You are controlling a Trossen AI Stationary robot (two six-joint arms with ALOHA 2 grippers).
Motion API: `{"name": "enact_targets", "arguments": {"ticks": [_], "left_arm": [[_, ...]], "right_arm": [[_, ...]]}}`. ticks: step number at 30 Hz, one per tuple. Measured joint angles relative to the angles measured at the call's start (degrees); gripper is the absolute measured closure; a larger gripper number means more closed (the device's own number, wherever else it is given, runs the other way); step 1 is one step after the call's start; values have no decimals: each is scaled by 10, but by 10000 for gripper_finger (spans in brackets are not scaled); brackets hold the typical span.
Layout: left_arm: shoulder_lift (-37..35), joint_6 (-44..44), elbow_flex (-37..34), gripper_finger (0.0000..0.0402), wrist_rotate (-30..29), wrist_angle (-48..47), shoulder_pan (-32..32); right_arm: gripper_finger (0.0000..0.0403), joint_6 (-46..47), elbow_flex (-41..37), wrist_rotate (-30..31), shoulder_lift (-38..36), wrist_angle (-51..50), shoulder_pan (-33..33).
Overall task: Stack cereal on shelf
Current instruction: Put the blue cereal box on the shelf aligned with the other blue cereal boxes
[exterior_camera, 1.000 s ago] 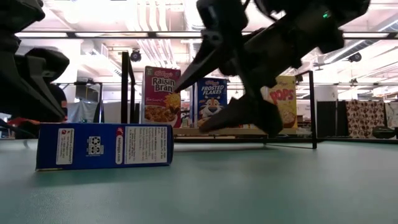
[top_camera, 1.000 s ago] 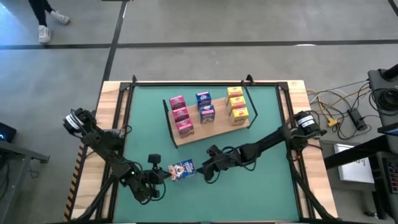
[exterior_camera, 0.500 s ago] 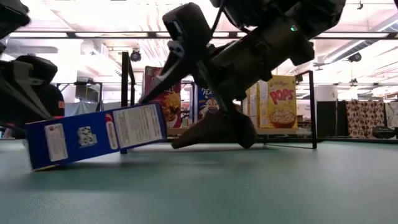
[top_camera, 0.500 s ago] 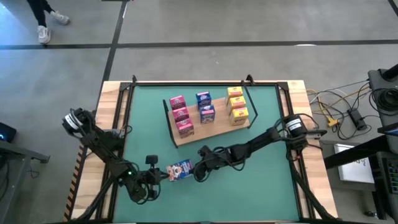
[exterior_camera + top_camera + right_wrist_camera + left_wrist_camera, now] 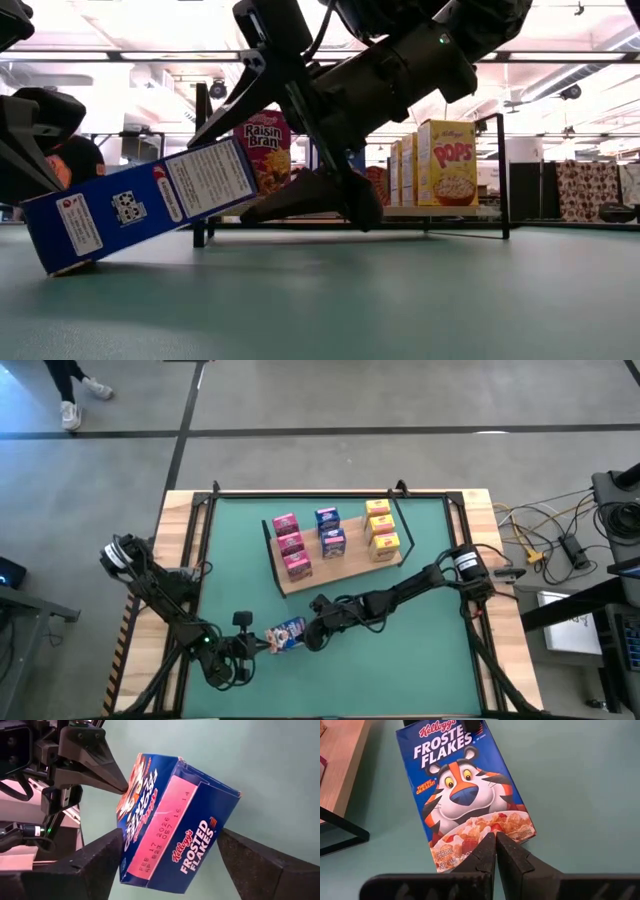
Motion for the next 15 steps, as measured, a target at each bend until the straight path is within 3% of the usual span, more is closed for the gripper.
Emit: {"name": "enact_targets", "arguments": {"ticks": [6,15], "left_arm": [[0,-2,0,401,-1,2,-2],[0,-2,-1,401,-2,4,-2]], "right_arm": [[126,8,0,-10,0,0,-4],[130,3,0,-15,-1,0,-6]]}}
